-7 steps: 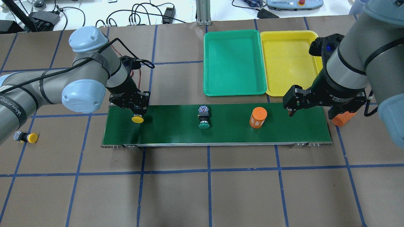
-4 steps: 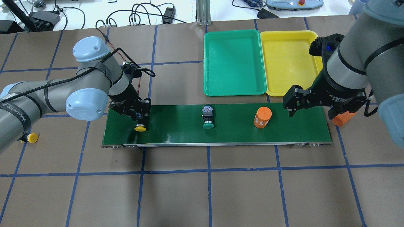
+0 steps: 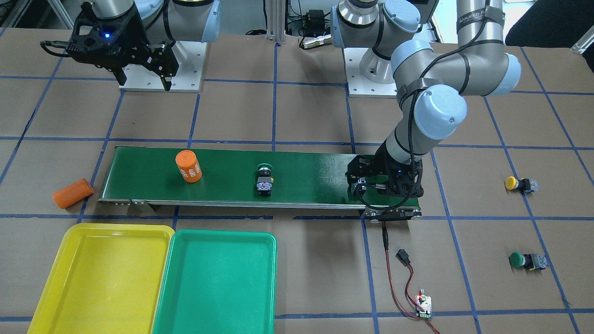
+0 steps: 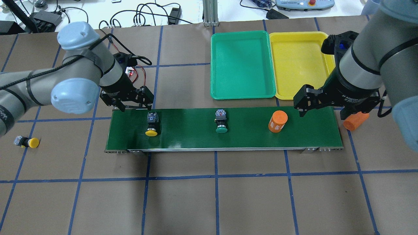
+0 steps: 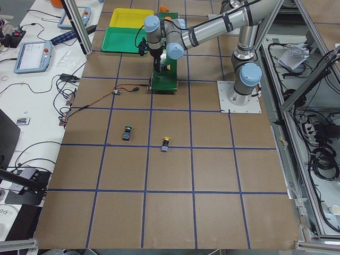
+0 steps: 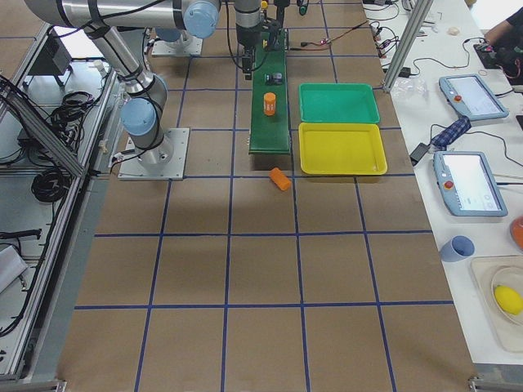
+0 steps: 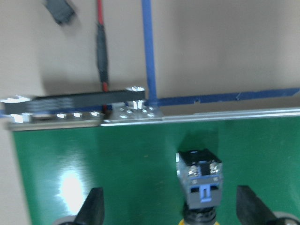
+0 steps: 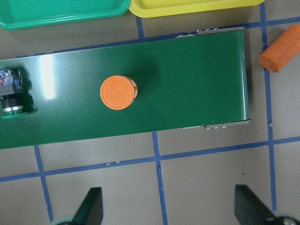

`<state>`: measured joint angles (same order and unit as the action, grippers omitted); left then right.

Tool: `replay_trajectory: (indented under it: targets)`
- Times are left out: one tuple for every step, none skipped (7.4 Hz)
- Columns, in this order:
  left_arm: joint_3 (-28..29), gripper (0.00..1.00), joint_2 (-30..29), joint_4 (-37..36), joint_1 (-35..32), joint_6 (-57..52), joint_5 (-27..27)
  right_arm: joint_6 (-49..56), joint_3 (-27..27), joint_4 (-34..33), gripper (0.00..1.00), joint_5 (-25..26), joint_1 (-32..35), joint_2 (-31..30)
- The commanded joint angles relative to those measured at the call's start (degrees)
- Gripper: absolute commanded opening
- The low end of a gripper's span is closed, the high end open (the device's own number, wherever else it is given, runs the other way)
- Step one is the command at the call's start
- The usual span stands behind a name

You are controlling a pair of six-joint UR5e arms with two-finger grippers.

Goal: Sort buttons by color to trays
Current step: 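Open the left gripper and move it to the green-capped switch on the table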

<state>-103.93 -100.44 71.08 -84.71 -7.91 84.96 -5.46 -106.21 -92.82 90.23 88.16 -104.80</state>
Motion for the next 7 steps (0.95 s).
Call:
replay_trajectory:
  targets:
    - [7.49,1.0,0.86,12.04,13.25,-9.36,0.12,-0.08,-0.14,0.01,1.0,0.03,-0.09,0.04]
    - [7.6,1.0,-0.1,12.07,20.82,-10.53,-0.05,-0.08,-0.23,0.01,1.0,-0.06,-0.01,0.04]
    - [7.86,1.0,-1.59,11.11,25.51,-15.59,-0.06,-0.16,-0.23,0.09,1.0,-0.15,0.17,0.04]
    - [9.78,1.0,-4.82,6.05,27.9,-25.91,0.03,-0.16,-0.23,0.09,1.0,-0.15,0.17,0.13]
    - [11.71,1.0,-8.69,-1.05,28.36,-31.67,0.03,-1.03,-0.23,-0.25,1.0,-1.02,0.35,0.56]
    - [15.12,1.0,-12.81,-2.42,28.46,-38.08,0.12,-0.52,0.38,-0.61,1.0,-1.29,0.35,0.74]
    - [20.47,1.0,-17.47,-2.52,28.54,-44.84,0.03,-0.95,0.04,-0.87,1.0,-1.29,0.35,1.79]
